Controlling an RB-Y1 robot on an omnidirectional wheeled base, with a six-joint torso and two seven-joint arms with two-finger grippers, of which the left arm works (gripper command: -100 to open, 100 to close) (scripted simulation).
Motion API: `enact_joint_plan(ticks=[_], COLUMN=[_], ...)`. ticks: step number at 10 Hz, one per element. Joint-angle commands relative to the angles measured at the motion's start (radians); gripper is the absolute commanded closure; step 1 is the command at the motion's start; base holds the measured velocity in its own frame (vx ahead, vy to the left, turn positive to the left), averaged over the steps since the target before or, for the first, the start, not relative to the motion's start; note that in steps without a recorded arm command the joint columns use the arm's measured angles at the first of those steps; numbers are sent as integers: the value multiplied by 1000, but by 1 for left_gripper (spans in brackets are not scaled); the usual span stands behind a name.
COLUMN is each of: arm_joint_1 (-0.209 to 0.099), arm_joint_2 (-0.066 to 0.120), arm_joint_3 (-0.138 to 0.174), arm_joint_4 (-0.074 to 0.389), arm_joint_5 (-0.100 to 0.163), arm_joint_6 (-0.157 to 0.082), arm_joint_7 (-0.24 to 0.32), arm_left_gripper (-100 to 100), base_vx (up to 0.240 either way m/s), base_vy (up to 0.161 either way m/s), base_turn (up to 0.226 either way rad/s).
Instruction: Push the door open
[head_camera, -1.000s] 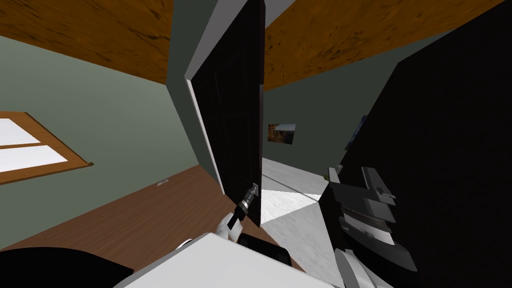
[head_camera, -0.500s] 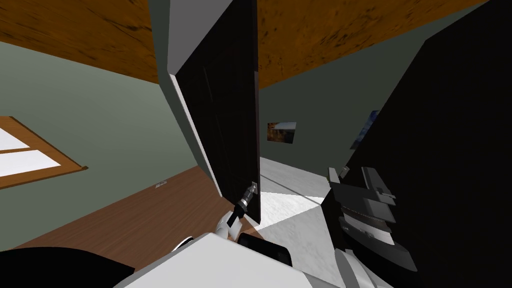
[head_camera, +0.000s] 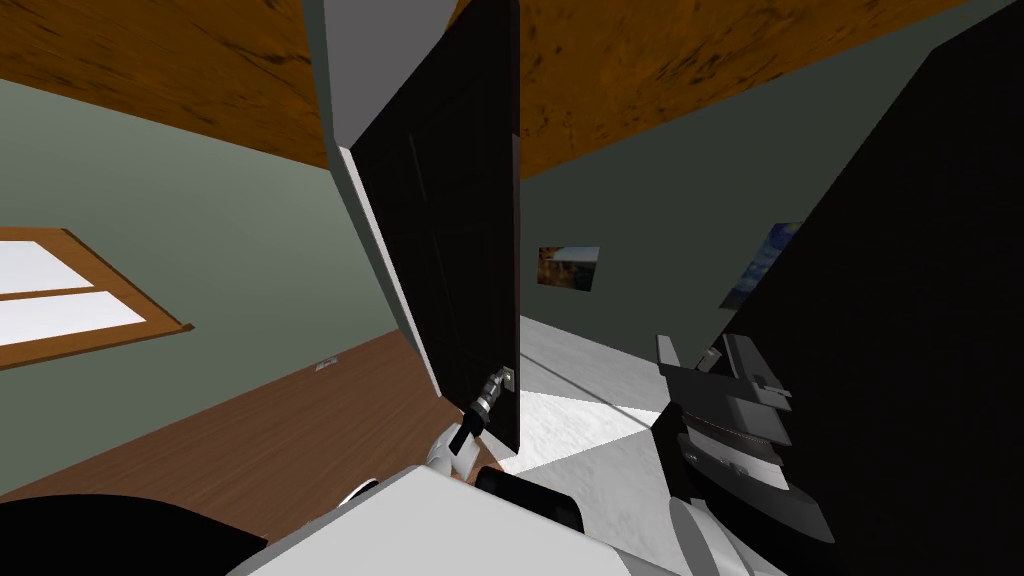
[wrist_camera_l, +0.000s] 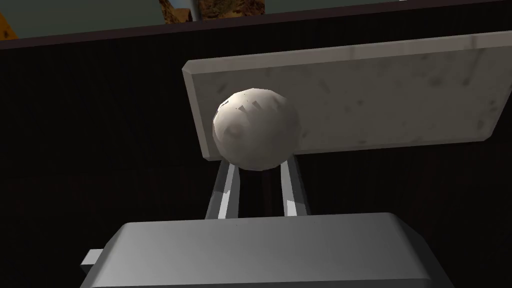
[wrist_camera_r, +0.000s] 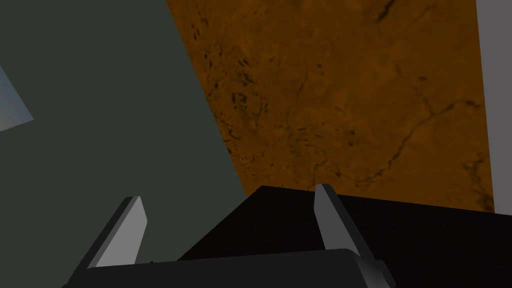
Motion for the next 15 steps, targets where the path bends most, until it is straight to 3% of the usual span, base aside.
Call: enact_joint_plan(ticks=[1, 2, 10, 15], arm_joint_1=[-9, 1, 8, 10], arm_joint_2=[2, -2, -7, -8], arm_joint_3=[25, 11, 3, 12], arm_joint_4=[4, -7, -23, -15], arm_joint_5=[4, 1, -1, 3], arm_joint_6=[-1, 0, 3, -9], arm_joint_7=[-7, -4, 4, -6], arm_left_gripper=[100, -100, -100, -100], base_vx=[151, -56, -198, 160], base_vy=[-115, -53, 7, -44], base_turn=[128, 60, 27, -21])
